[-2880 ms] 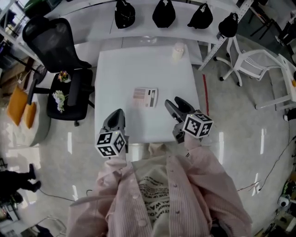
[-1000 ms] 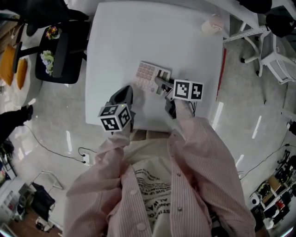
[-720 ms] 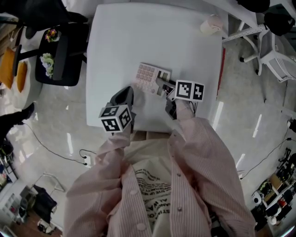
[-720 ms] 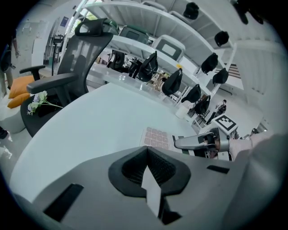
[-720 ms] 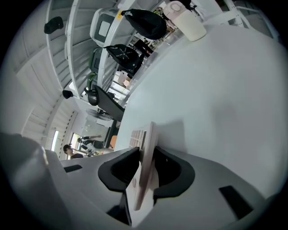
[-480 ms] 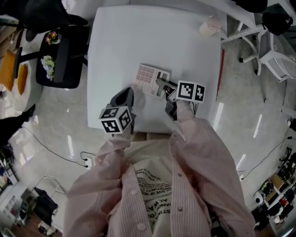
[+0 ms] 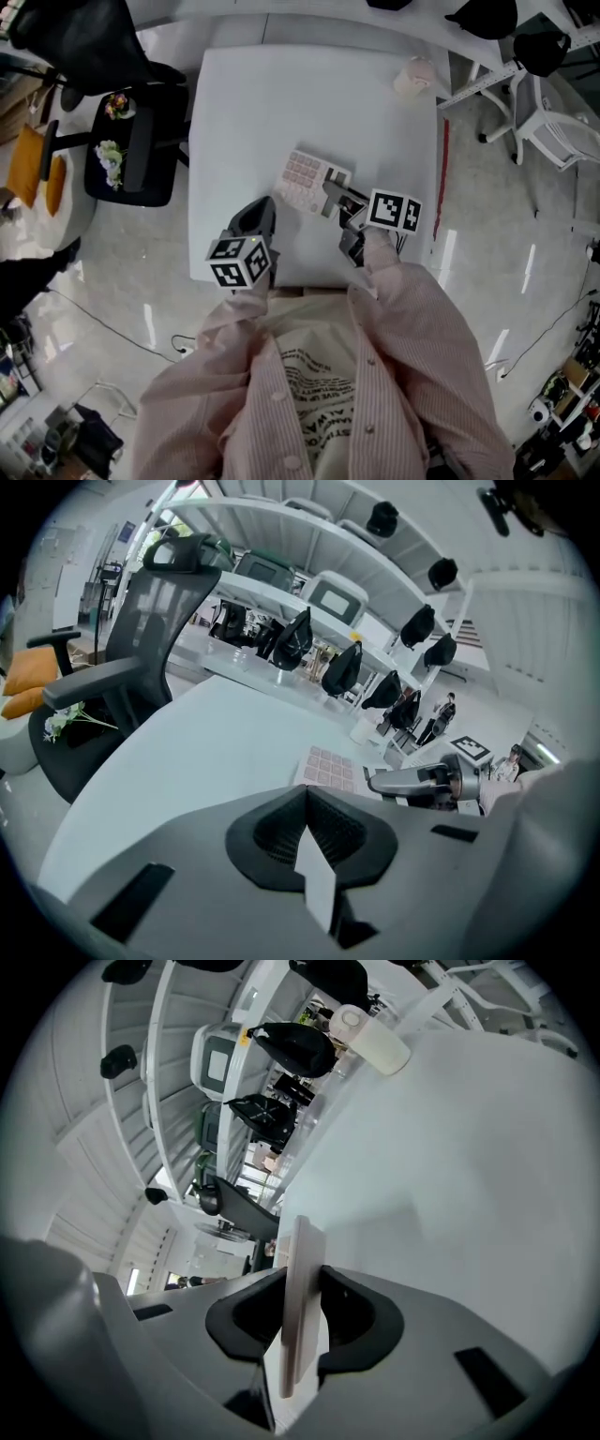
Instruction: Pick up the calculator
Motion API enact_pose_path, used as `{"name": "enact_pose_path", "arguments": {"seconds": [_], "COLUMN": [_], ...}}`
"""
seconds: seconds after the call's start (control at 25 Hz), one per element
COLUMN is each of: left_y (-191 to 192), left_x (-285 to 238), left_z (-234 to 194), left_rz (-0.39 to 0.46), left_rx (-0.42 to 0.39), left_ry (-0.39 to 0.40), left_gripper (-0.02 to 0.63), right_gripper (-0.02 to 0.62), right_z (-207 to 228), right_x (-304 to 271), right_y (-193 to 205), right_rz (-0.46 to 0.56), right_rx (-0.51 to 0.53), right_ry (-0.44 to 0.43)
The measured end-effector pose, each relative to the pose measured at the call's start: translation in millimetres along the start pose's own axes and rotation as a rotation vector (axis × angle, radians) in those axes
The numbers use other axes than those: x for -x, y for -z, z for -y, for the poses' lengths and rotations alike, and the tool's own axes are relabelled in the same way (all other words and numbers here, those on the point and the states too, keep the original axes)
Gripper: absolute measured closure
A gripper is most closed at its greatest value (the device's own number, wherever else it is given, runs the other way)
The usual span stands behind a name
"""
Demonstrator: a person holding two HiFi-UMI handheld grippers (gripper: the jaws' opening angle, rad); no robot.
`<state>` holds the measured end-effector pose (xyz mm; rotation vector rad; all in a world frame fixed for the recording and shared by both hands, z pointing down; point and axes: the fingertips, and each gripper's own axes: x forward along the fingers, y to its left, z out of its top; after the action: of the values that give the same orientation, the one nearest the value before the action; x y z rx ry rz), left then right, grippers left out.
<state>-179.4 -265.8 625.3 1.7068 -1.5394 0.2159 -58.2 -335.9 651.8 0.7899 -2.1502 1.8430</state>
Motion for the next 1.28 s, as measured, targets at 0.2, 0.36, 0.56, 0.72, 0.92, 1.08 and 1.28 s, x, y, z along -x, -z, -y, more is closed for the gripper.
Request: {"name": "enact_pose_path", "arguments": {"seconds": [0.2,0.36,0.56,0.72,0.92,1.08,1.28], "left_y": [-16.0,-34.1,-59.5,-80.7,-98.7,-111.0,-129.5], "left_x": [9.0,20.1,37.8,50.8,65.7,76.1,91.4], "left_z": [13.8,28.6,48.7,59.9,72.4,77.3,81.5], "left_rz": [0.027,0.074,0.129,0.185,0.245,0.287,0.348], "left_rx": [-0.040,-0.089,-0.150,-0.178,-0.205,-0.231,-0.251], "left_ry": [0.043,0.086,0.123,0.139,0.164,0.171,0.170], "left_gripper": [0.606,0.605,0.604,0.605,0.604,0.606,0.604], "right_gripper": [0.506,0.506,0.508,0.508,0.508,0.508,0.508], "right_z": [-19.5,-36.2,-56.6,-71.9,-93.5,-111.9,-122.1], "right_x": [18.4,35.3,59.0,74.9,93.8,111.4,135.3], "right_y": [-6.0,-10.2,-19.0,-29.0,-36.8,-43.8,-52.5], "right_rz": [0.036,0.075,0.120,0.153,0.208,0.267,0.331], "right_rx": [0.031,0.045,0.042,0.028,-0.018,-0.041,-0.077], "right_ry": [-0.022,-0.041,-0.059,-0.077,-0.135,-0.176,-0.171]}}
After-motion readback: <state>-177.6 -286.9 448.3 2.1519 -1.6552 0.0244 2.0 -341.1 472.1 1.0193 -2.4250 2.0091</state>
